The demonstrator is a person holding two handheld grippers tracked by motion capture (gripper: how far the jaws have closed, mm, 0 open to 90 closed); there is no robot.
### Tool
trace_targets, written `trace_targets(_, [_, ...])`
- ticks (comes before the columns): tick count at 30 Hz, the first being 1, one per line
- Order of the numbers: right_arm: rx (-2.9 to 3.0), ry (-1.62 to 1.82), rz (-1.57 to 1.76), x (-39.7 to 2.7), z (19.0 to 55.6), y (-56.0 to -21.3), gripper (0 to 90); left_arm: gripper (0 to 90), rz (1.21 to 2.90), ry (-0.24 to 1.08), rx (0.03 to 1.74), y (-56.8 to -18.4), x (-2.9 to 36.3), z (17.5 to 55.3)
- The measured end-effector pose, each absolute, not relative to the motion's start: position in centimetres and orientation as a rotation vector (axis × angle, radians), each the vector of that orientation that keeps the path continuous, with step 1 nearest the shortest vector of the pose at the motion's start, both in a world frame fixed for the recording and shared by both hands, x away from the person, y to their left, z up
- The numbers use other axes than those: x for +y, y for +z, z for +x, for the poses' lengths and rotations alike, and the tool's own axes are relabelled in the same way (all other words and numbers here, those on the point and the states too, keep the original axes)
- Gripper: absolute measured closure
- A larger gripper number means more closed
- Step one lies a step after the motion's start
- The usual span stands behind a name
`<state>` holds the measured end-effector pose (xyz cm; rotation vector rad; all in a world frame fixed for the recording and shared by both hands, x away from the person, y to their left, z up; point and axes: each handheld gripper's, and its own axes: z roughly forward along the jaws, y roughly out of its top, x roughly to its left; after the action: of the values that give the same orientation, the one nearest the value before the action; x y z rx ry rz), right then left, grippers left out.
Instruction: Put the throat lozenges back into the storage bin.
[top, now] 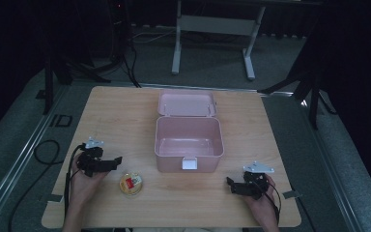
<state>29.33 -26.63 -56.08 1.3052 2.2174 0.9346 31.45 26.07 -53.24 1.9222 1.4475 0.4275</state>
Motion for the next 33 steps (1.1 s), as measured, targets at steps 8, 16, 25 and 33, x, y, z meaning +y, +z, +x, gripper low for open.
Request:
trace_targets(8, [2.215,0.932,1.308,-26.6,29.3,-56.1,12.2,19.6,1.937,0.439,1.422,-52.8,26.0,31.2])
trace_targets(16, [2.215,0.932,1.309,-26.6,29.3,-56.1,12.2,24.7,1.979,0.439,1.389,-52.1,25.7,31.0])
trace_targets(25, [2.214,0.933,1.309,-26.6,29.3,-56.1,12.2,25.8,2.006,0.458,1.365,-50.9,25.6,30.8])
trace_targets(33, [2.214,0.932,1.309,-26.6,29.3,-56.1,12.2,25.8,2.027,0.459,1.366,-50.0,25.8,30.6])
